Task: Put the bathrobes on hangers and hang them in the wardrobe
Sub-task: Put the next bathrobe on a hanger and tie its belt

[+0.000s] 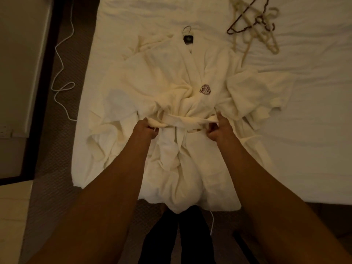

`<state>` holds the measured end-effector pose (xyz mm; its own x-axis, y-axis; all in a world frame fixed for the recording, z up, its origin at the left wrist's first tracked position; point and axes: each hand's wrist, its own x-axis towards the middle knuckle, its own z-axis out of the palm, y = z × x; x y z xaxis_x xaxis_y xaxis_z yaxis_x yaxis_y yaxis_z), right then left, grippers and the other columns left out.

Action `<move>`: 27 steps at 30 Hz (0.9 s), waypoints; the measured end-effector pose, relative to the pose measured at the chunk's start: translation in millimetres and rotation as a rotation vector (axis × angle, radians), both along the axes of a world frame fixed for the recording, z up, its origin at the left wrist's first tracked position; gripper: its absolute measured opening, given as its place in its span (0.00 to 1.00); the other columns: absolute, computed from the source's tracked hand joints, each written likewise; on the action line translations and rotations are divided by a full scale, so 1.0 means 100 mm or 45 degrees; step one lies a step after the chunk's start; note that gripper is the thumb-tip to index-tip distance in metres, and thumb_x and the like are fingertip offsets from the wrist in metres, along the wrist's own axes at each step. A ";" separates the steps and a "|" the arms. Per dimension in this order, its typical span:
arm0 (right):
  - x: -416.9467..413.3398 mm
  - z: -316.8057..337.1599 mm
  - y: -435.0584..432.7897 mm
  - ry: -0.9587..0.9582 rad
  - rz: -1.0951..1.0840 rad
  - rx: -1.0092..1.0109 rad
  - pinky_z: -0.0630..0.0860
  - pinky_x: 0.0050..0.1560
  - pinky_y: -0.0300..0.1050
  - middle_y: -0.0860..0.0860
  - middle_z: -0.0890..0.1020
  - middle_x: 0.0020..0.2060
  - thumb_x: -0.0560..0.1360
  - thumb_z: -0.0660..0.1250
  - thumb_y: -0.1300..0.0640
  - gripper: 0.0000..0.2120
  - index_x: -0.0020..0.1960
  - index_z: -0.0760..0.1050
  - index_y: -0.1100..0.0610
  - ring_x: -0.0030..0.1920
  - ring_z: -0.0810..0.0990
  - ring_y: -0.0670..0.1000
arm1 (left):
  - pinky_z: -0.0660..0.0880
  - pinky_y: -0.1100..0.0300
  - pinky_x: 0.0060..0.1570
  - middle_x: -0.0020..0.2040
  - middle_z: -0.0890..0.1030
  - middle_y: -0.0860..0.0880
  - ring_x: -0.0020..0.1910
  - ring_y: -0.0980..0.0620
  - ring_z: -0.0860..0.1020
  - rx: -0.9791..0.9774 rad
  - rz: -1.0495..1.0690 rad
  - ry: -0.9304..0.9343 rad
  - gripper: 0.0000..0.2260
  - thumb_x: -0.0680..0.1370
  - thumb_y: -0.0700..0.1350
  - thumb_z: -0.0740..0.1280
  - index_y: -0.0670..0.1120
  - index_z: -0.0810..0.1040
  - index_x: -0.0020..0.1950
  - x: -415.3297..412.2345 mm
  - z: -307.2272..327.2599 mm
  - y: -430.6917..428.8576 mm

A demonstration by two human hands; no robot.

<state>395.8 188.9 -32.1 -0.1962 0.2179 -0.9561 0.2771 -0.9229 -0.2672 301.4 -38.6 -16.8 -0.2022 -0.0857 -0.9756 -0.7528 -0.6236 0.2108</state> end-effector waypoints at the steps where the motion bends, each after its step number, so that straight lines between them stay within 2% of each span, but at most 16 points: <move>1: -0.03 0.02 0.02 -0.001 0.014 0.039 0.71 0.26 0.34 0.45 0.81 0.33 0.76 0.69 0.47 0.09 0.45 0.76 0.52 0.32 0.75 0.45 | 0.74 0.56 0.53 0.66 0.76 0.50 0.65 0.50 0.75 0.018 0.065 0.061 0.12 0.80 0.41 0.67 0.43 0.76 0.64 -0.03 0.03 0.01; 3: -0.12 0.10 0.07 -0.033 0.122 0.171 0.68 0.23 0.33 0.45 0.82 0.32 0.77 0.68 0.49 0.07 0.49 0.78 0.53 0.33 0.74 0.44 | 0.76 0.62 0.50 0.64 0.75 0.53 0.61 0.52 0.77 0.003 0.068 0.187 0.09 0.82 0.42 0.63 0.41 0.75 0.61 -0.12 0.14 0.04; 5: -0.21 0.25 0.13 -0.069 0.289 0.350 0.67 0.24 0.35 0.48 0.83 0.42 0.77 0.68 0.51 0.13 0.58 0.77 0.56 0.35 0.75 0.45 | 0.77 0.58 0.40 0.56 0.79 0.48 0.49 0.48 0.79 -0.134 0.003 0.344 0.12 0.84 0.41 0.59 0.39 0.71 0.66 -0.23 0.27 0.12; 6: -0.26 0.33 0.16 -0.038 0.330 0.448 0.67 0.26 0.37 0.50 0.83 0.46 0.78 0.66 0.52 0.12 0.59 0.75 0.58 0.35 0.76 0.45 | 0.76 0.56 0.38 0.56 0.78 0.45 0.47 0.46 0.79 -0.246 -0.050 0.428 0.16 0.84 0.40 0.58 0.38 0.65 0.72 -0.31 0.34 0.19; 8: -0.37 0.53 0.23 0.066 0.359 0.633 0.72 0.30 0.39 0.53 0.83 0.49 0.80 0.64 0.55 0.07 0.51 0.75 0.59 0.37 0.78 0.47 | 0.77 0.59 0.32 0.61 0.78 0.41 0.48 0.44 0.79 -0.485 -0.323 0.570 0.24 0.84 0.41 0.58 0.39 0.55 0.78 -0.45 0.49 0.35; 9: -0.43 0.62 0.28 0.106 0.400 0.753 0.77 0.36 0.43 0.56 0.84 0.51 0.79 0.65 0.55 0.08 0.47 0.77 0.59 0.39 0.80 0.49 | 0.76 0.60 0.30 0.63 0.78 0.41 0.47 0.44 0.80 -0.557 -0.498 0.627 0.26 0.84 0.43 0.59 0.40 0.52 0.79 -0.49 0.60 0.44; 11: -0.59 0.78 0.41 0.146 0.496 0.953 0.80 0.52 0.53 0.59 0.84 0.51 0.74 0.67 0.48 0.16 0.49 0.80 0.62 0.48 0.83 0.54 | 0.76 0.61 0.31 0.68 0.74 0.41 0.44 0.44 0.81 -0.606 -0.803 0.713 0.30 0.83 0.48 0.59 0.42 0.48 0.80 -0.56 0.75 0.63; 12: -0.68 0.85 0.48 0.172 0.546 1.024 0.80 0.54 0.56 0.58 0.84 0.50 0.72 0.67 0.45 0.23 0.52 0.79 0.66 0.50 0.83 0.55 | 0.76 0.63 0.30 0.72 0.71 0.41 0.45 0.44 0.82 -0.608 -0.971 0.745 0.32 0.83 0.49 0.59 0.43 0.46 0.80 -0.59 0.84 0.70; 13: -0.79 0.86 0.56 0.226 0.613 1.076 0.80 0.55 0.56 0.58 0.85 0.49 0.73 0.67 0.46 0.24 0.54 0.78 0.67 0.51 0.83 0.55 | 0.75 0.66 0.27 0.74 0.68 0.40 0.48 0.43 0.82 -0.615 -1.141 0.773 0.33 0.83 0.50 0.60 0.44 0.43 0.81 -0.63 0.92 0.79; 15: -0.96 1.17 0.56 0.342 0.778 1.155 0.81 0.53 0.55 0.59 0.85 0.46 0.75 0.66 0.47 0.22 0.50 0.77 0.68 0.49 0.84 0.54 | 0.72 0.69 0.25 0.76 0.65 0.39 0.53 0.42 0.82 -0.641 -1.493 0.850 0.35 0.83 0.50 0.61 0.43 0.42 0.80 -0.65 1.08 0.97; 17: -1.07 1.51 0.53 0.427 0.930 1.291 0.80 0.47 0.50 0.58 0.83 0.42 0.76 0.66 0.46 0.19 0.42 0.74 0.63 0.45 0.82 0.53 | 0.74 0.66 0.29 0.71 0.71 0.38 0.44 0.47 0.83 -0.661 -1.833 0.975 0.36 0.82 0.48 0.64 0.43 0.45 0.81 -0.65 1.23 1.13; 19: -1.17 1.72 0.52 0.492 1.104 1.411 0.74 0.41 0.46 0.57 0.79 0.38 0.79 0.65 0.51 0.15 0.39 0.71 0.61 0.41 0.78 0.53 | 0.77 0.62 0.33 0.59 0.80 0.39 0.35 0.51 0.80 -0.578 -2.014 1.093 0.35 0.79 0.44 0.67 0.45 0.51 0.81 -0.67 1.34 1.25; 20: -1.22 1.76 0.52 0.524 1.177 1.433 0.74 0.43 0.47 0.58 0.80 0.40 0.80 0.64 0.52 0.14 0.41 0.74 0.62 0.42 0.79 0.55 | 0.78 0.59 0.34 0.54 0.81 0.40 0.34 0.51 0.80 -0.518 -2.072 1.124 0.34 0.78 0.42 0.68 0.45 0.55 0.80 -0.68 1.40 1.28; 22: -1.30 1.87 0.52 0.571 1.338 1.419 0.76 0.54 0.52 0.59 0.83 0.50 0.80 0.62 0.49 0.17 0.54 0.78 0.63 0.51 0.81 0.56 | 0.80 0.54 0.40 0.48 0.82 0.42 0.34 0.50 0.80 -0.413 -2.167 1.107 0.32 0.77 0.38 0.69 0.46 0.61 0.78 -0.73 1.52 1.28; 24: -1.33 1.92 0.53 0.556 1.536 1.374 0.74 0.60 0.50 0.57 0.80 0.58 0.81 0.59 0.45 0.22 0.64 0.76 0.61 0.58 0.78 0.54 | 0.79 0.54 0.44 0.44 0.82 0.45 0.36 0.50 0.79 -0.336 -2.191 1.054 0.29 0.77 0.36 0.68 0.45 0.64 0.77 -0.79 1.60 1.21; 27: -1.28 1.91 0.57 0.541 1.766 1.293 0.73 0.52 0.45 0.53 0.81 0.52 0.82 0.57 0.44 0.19 0.56 0.78 0.57 0.50 0.78 0.50 | 0.74 0.62 0.40 0.40 0.83 0.48 0.36 0.56 0.78 -0.284 -2.255 1.058 0.18 0.77 0.35 0.66 0.45 0.76 0.68 -0.83 1.64 1.03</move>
